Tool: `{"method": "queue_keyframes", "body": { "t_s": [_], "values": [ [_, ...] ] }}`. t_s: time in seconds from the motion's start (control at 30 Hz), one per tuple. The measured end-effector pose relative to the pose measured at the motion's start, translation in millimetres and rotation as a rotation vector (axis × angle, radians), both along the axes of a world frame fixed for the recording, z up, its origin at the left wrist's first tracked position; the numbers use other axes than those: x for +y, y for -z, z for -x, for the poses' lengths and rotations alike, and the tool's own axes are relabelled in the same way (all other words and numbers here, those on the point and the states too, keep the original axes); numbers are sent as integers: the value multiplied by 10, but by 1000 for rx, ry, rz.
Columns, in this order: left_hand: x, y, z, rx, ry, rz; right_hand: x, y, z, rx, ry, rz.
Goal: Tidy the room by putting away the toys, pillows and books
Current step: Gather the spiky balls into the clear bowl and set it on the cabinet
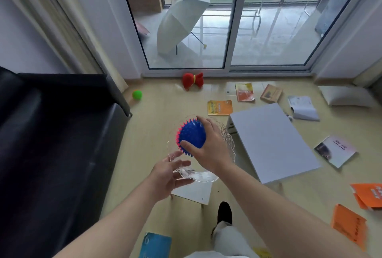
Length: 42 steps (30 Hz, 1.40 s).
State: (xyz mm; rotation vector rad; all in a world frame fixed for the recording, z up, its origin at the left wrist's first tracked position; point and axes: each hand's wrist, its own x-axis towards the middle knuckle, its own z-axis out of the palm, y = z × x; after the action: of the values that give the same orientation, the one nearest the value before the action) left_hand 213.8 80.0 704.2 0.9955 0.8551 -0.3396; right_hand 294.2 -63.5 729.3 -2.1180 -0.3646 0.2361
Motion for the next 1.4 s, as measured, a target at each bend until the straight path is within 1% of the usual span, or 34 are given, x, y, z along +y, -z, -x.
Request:
{"method": "queue_keyframes", "body": {
  "t_s": [0.17, 0.33, 0.5, 0.73, 0.83, 0.93, 1.03, 1.13, 1.27, 1.4],
  "values": [
    [-262, -123, -762, 40, -40, -4, -187, 6, -863, 35, -65, 53],
    [-263, -276, -1324, 27, -98, -9, -116, -179, -1569, -51, -66, 56],
    [-38, -310, -1678, 48, -149, -14, 82, -264, -2010, -58, -72, 41],
    [663, -167, -2248, 80, -159, 3, 697, -208, -2560, -69, -102, 145],
    [1205, -68, -2583, 88, -69, -13, 1167, -133, -2801, -52, -119, 168],
    [1780, 26, -3005, 78, 63, -17, 1712, 7, -3099, -17, -64, 156],
    [2466, 150, -3371, 97, 234, 13, 2366, 171, -3330, 4, 83, 163],
    [3184, 162, -3616, 164, 419, 1, 3020, 205, -3416, 94, 225, 106],
    [3945, 73, -3839, 189, 498, -20, 3703, 130, -3494, 124, 313, 96],
    [4344, 74, -4030, 168, 508, 2, 4064, 42, -3556, 108, 387, 87]
  ]
}}
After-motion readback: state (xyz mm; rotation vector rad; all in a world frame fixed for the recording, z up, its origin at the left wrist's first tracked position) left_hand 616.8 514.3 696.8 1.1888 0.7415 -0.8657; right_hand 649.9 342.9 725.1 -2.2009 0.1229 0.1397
